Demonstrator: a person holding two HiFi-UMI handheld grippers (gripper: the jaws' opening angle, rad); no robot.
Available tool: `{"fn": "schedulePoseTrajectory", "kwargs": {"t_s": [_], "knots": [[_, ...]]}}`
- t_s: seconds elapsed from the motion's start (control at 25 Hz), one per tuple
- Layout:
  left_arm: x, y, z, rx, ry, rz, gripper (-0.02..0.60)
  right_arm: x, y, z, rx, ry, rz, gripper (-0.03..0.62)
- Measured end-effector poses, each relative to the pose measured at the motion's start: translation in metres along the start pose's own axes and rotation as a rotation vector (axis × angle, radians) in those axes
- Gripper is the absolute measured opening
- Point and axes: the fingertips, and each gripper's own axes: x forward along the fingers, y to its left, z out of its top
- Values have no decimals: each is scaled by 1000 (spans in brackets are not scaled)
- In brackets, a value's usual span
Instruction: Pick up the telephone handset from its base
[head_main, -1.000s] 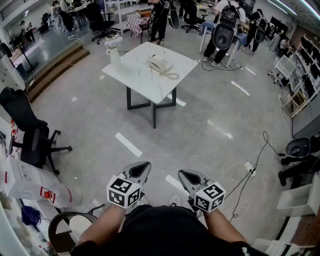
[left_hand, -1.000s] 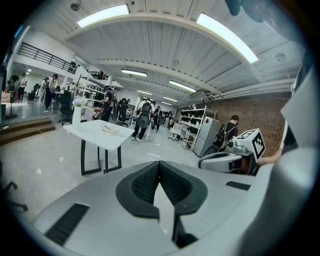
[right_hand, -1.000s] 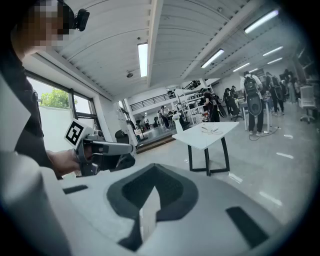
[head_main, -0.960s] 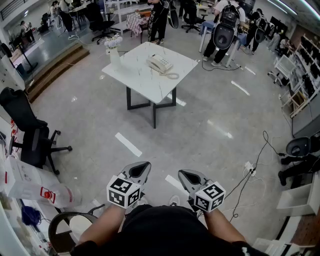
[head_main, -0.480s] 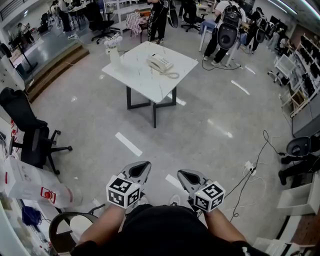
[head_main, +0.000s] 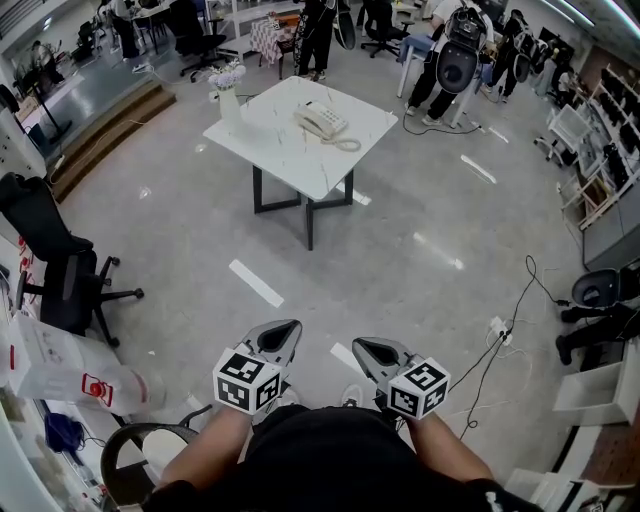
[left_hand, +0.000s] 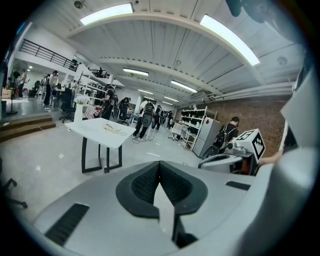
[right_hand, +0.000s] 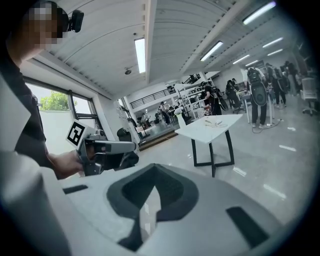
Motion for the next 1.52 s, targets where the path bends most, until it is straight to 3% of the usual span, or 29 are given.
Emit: {"fn": "schedulePoseTrajectory", "kwargs": {"t_s": [0.48,0.84,1.24,1.52], "knots": [[-30,57,-4,18,10,-17,2,47,14,6,29,-29,-73,2],[-34,89,-17,-18,36,-27,2,67,23,8,27,-8,-99,2],[18,115,8,-24,37,-19,2,98,-34,46,39,-30,-93,2],[81,135,69,-12,2,11,2,124,-92,100,16,-50,-44,2]]}}
